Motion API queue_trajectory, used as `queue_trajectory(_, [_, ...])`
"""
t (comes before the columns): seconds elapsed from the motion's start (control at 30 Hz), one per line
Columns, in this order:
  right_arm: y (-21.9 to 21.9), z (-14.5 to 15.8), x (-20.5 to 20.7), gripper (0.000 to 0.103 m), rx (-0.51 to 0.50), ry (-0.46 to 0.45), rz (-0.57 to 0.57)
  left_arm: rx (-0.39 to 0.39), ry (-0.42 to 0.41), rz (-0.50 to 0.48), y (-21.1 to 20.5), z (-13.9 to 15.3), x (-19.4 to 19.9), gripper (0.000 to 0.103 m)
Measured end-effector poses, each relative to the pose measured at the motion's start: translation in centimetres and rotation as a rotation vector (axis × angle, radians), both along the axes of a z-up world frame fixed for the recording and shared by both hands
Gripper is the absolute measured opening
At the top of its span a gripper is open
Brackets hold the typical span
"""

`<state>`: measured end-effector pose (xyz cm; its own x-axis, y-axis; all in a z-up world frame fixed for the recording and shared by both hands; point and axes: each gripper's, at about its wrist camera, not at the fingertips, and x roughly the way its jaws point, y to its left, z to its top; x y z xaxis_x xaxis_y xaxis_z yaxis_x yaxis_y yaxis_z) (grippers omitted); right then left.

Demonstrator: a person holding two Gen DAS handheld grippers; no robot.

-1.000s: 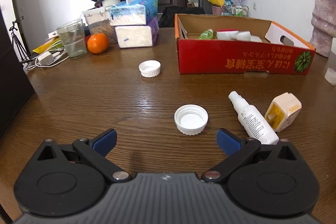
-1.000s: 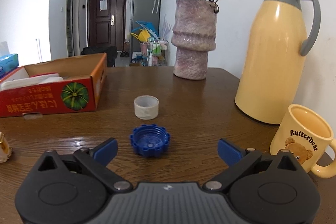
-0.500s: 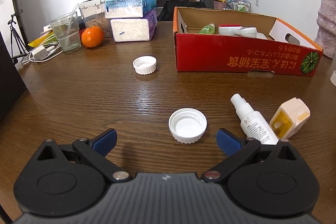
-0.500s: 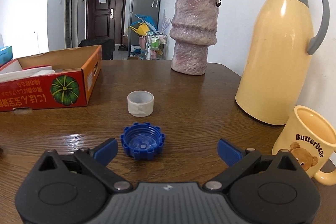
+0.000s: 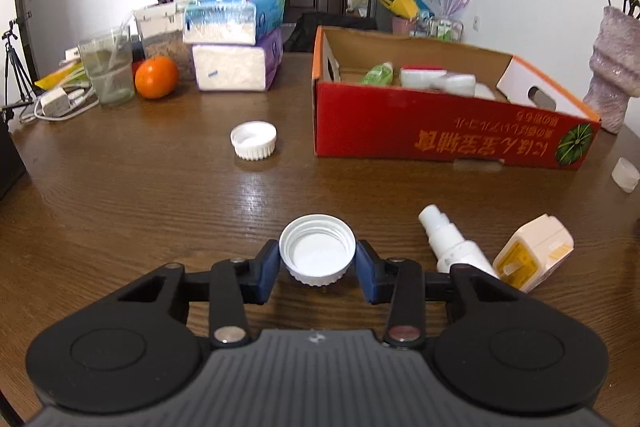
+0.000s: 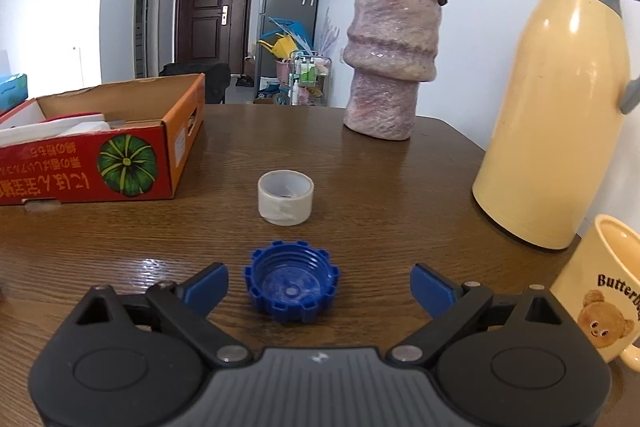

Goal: Organize rigid objects
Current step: 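Grasp the white screw cap with the left gripper while the right grasps the blue cap, then lift the white cap and blue cap and carry both over the cardboard box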

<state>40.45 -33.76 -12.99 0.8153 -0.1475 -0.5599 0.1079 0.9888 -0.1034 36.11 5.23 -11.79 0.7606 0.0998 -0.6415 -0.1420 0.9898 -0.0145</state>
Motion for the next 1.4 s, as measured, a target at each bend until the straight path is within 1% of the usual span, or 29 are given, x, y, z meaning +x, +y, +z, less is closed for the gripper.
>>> queue_trajectory(0.07, [0.2,-0.1,0.5,0.096,-0.004,0.007,0.0,-0.003,-0.01,-0.004,-0.1,0.2,-0.1,0.041])
queue_trajectory(0.13, [0.4,-0.2,1.0,0.087,-0.005,0.016,0.001,-0.002,-0.014,-0.004,-0.1,0.3,-0.1,0.041])
queue_trajectory(0.17, [0.5,-0.3,1.3,0.075,0.0,0.023,0.004,-0.004,-0.014,-0.004,-0.1,0.3,0.0,0.041])
queue_trajectory(0.2, [0.5,-0.3,1.6,0.057,0.005,0.032,0.007,-0.004,-0.015,-0.003,-0.1,0.3,0.0,0.041])
queue_trajectory(0.27, [0.7,-0.4,1.8,0.053,0.01,0.045,0.018,-0.007,-0.017,-0.003,0.0,0.4,-0.1,0.041])
queue_trajectory(0.4, [1.4,0.0,1.1,0.053,-0.009,0.006,0.035,0.0,-0.026,-0.004,0.0,0.6,-0.3,0.041])
queue_trajectory(0.47, [1.5,0.4,0.8,0.053,0.003,-0.012,0.039,0.011,-0.031,-0.005,-0.1,0.7,-0.4,0.041])
queue_trajectory(0.77, [3.2,2.3,-0.8,0.053,0.044,-0.082,0.071,0.008,-0.074,-0.002,0.0,1.6,-1.3,0.041])
queue_trajectory(1.1, [6.4,3.6,-2.5,0.053,0.075,-0.127,0.135,-0.016,-0.117,-0.013,-0.5,2.8,-2.2,0.041])
queue_trajectory(1.4, [9.5,4.4,-3.9,0.053,0.085,-0.156,0.206,-0.03,-0.148,-0.029,-1.7,3.7,-3.1,0.041])
